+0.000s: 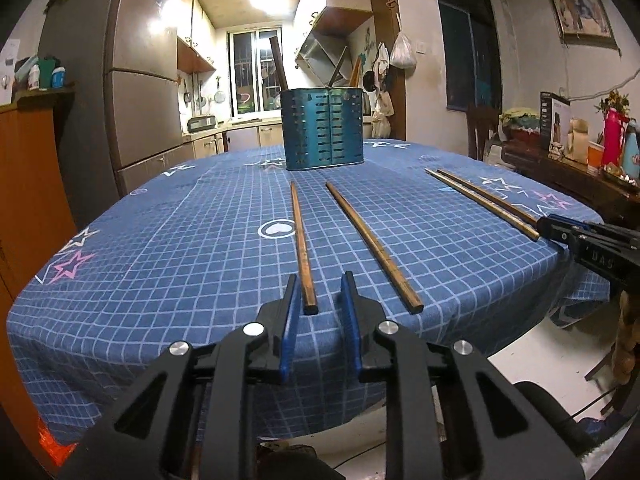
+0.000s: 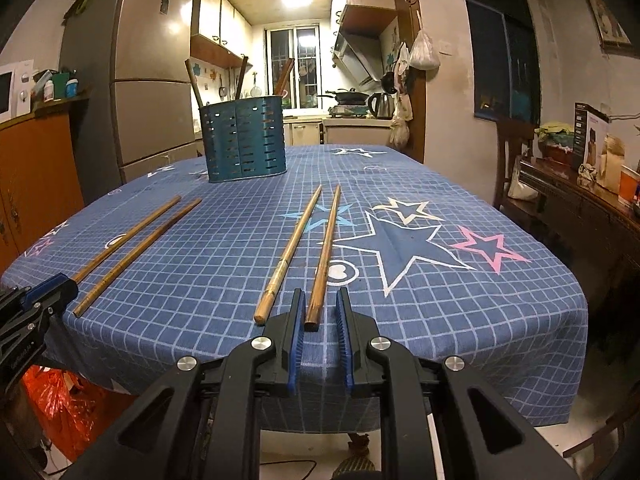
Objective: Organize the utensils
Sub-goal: 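Close the left tool on one chopstick while the right tool grasps another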
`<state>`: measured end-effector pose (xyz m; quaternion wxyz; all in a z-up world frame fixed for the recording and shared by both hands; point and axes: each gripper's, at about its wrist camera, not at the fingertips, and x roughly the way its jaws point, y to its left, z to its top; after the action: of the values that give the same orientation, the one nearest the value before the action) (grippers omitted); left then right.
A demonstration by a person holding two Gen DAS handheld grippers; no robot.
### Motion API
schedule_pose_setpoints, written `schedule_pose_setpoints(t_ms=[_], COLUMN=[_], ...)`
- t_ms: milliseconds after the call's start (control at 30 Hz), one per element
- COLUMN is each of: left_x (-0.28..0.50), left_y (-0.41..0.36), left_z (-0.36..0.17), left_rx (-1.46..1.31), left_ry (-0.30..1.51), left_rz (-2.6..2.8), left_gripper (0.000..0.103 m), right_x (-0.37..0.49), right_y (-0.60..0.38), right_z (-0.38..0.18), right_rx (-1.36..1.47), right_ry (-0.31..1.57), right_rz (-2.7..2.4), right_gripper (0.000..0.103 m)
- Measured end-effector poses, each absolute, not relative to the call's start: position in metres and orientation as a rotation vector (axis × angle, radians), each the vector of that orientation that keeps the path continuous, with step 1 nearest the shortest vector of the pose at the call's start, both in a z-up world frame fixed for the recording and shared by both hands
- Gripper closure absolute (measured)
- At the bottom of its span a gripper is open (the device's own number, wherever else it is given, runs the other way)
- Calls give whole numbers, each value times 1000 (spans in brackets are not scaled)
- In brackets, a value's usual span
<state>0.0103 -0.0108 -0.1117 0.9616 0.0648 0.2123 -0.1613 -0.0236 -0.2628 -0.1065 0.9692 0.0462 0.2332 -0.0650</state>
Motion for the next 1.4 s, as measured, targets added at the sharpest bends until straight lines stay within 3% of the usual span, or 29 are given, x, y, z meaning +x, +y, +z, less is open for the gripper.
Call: schedule_pose_setpoints(t_ms=[267, 967, 1400], left_x=[12, 7, 6], left_y=[-7, 14, 12], left_z=[-113, -75, -70], left_rx=[117, 91, 103], left_ry=[429, 410, 393], left_rz=[-334, -284, -286], left_gripper=[97, 98, 98], right_x=[-28, -60, -38], right_y=[-269, -269, -285], right_z=[-106, -70, -79], right_rx=[137, 30, 63], right_ry=[465, 397, 513], right_rz=[-137, -142, -130], right_gripper=[95, 96, 95])
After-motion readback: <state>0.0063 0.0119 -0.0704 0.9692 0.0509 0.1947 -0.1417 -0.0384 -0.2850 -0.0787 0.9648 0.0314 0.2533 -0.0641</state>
